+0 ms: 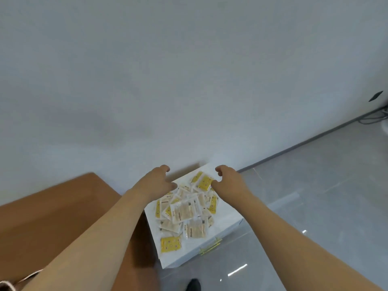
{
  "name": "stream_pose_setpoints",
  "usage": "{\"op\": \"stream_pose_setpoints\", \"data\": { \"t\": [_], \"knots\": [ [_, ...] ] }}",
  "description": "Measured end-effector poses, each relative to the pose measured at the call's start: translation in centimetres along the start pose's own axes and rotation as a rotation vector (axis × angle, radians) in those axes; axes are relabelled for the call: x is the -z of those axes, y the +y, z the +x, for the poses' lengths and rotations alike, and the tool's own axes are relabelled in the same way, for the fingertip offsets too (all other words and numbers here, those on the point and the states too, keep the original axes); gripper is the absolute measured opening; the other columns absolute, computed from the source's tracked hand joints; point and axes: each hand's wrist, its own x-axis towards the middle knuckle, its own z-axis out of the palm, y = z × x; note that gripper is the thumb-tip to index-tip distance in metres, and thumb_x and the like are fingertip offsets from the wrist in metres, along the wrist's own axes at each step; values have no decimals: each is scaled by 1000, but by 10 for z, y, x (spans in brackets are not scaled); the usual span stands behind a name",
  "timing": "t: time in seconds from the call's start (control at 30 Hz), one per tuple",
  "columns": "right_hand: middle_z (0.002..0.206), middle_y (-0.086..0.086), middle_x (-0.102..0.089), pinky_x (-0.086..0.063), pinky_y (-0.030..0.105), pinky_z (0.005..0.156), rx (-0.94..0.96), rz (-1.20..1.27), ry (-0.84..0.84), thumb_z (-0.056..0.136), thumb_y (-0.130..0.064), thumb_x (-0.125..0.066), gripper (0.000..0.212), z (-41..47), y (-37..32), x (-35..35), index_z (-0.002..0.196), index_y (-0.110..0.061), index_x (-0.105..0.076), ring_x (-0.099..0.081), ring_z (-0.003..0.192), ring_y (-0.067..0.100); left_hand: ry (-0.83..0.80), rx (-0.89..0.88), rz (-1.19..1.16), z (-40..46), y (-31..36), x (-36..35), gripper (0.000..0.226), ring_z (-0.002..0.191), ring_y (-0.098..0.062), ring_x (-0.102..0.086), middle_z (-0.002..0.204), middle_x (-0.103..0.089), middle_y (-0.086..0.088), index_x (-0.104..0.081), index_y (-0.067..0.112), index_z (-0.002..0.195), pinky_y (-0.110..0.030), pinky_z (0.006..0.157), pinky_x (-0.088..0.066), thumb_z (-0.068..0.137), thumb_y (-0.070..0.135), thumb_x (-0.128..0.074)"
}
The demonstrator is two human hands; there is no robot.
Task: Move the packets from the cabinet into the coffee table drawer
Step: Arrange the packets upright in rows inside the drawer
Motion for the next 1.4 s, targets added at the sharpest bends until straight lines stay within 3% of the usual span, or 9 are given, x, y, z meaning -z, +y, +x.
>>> {"op": "stream_pose_setpoints", "data": {
  "t": [0.17,0.33,0.47,0.63,0.73,0.9,1.07,1.27,1.4],
  "knots": [
    [132,1,-53,-45,22,71,-145,-29,-26,88,-18,-53,50,102,63,-94,137,-15,-47,-56,88,8,-192,1,78,122,-64,-112,79,136,-22,-40,152,-38,-2,-29,20,152,-37,105,-41,87,46,-66],
    [132,1,-56,-45,26,78,-265,-19,-35,88,-21,-56,50,187,127,-162,137,-14,-49,-58,99,15,-233,-99,289,195,-110,-217,70,129,-26,-40,143,-41,-4,-32,19,147,-38,100,-41,88,45,-58],
    [101,-4,-56,-44,24,57,-372,52,12,88,-26,-57,52,239,155,-199,136,-11,-46,-58,74,9,-191,-198,366,219,-134,-262,87,130,-27,-38,143,-38,-4,-28,20,149,-40,103,-39,81,61,-63],
    [129,10,-43,-49,45,91,-583,76,82,82,-54,-61,75,303,161,-230,135,-6,-38,-53,112,31,-65,-278,359,229,-146,-278,82,121,-24,-40,133,-39,-1,-34,20,140,-35,100,-40,77,62,-65],
    [131,10,-35,-39,36,80,-695,-76,67,76,-65,-63,90,322,161,-246,137,-7,-34,-44,118,29,-43,-325,356,231,-145,-278,72,118,-23,-41,132,-39,-1,-36,18,138,-34,97,-39,81,53,-63],
    [123,10,-35,-33,34,74,-670,-248,145,72,-48,-71,78,326,168,-266,128,-8,-34,-41,111,28,-54,-349,348,226,-138,-280,45,108,-20,-43,121,-40,0,-44,19,124,-30,87,-37,85,35,-60],
    [128,12,-29,-31,35,74,-758,-162,179,64,-44,-79,92,327,170,-273,131,-11,-25,-39,113,30,-212,-231,72,228,-148,-268,40,78,-12,-59,89,-57,9,-41,24,121,-29,62,-47,87,29,-62],
    [134,16,-35,-39,37,86,-892,88,324,71,-22,-77,102,318,171,-268,147,-17,-9,-42,118,33,-373,76,-442,214,-186,-231,19,82,-7,-67,94,-71,2,-67,33,97,-26,72,-56,80,39,-73],
    [110,5,-54,-44,26,54,-730,521,446,83,5,-53,85,294,154,-249,149,-25,-10,-60,79,18,-324,189,-673,207,-195,-212,14,80,-11,-73,90,-77,7,-73,29,95,-37,81,-60,83,31,-77]
  ]
}}
